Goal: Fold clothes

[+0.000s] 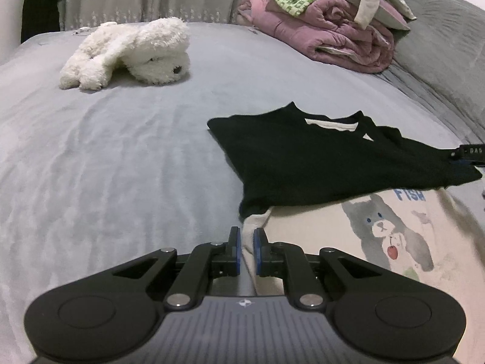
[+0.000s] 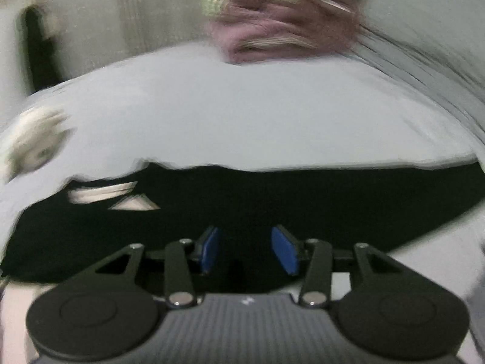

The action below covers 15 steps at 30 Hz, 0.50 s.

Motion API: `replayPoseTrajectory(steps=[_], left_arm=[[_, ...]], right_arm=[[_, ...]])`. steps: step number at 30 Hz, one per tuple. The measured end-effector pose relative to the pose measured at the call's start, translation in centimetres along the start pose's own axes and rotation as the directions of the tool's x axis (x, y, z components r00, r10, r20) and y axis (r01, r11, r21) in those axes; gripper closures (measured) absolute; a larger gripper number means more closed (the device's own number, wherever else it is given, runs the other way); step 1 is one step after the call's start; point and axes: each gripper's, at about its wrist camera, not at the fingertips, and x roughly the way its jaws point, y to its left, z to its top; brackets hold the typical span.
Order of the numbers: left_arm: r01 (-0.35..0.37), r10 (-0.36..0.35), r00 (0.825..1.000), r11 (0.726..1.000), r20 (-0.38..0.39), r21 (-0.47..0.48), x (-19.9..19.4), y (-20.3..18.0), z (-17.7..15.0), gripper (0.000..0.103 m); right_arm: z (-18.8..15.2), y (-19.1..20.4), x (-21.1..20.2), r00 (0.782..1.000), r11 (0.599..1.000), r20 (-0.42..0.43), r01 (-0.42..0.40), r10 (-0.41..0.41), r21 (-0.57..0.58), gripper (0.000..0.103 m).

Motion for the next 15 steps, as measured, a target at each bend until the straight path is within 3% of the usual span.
replayPoseTrajectory(steps=[3,7,11,14,15], left_arm=[[0.001,0.0,1.0,0.999,0.004,-0.044,-0.2,0.9,0.1,0.092],[0.011,-0.011,1.0,0.994,0.001,-0.106,0.3,1.8,0.1,0.092],[0.057,-0.053,0.998,0.986,0.031,-0.159,0.2,2.6,0.3,0.092],[0.071,-0.066,0.997,0.982,0.034,-0.173,0.2,2.8,0.4,0.092],[0.066,-0.062,0.998,0.983,0.03,-0.172,0.2,2.8,0.4,0.092]], right_arm=[[-1.1,7.1,-0.4,0.993,0.962,-0.023,-0.116,0.113,-0.249,0.063],[-4.3,16.9,-0.5,0.963,0.809,-0.086,-0.262,0.256,-0.526,0.071],[-5.7,23.5,-0.5,0.94,0.669,-0.106,-0.306,0.323,-0.677,0.07],[-5.6,25.9,0.4,0.947,0.627,-0.104,-0.281,0.304,-0.726,0.071],[-5.5,26.5,0.8,0.95,0.62,-0.105,-0.274,0.295,-0.735,0.08]])
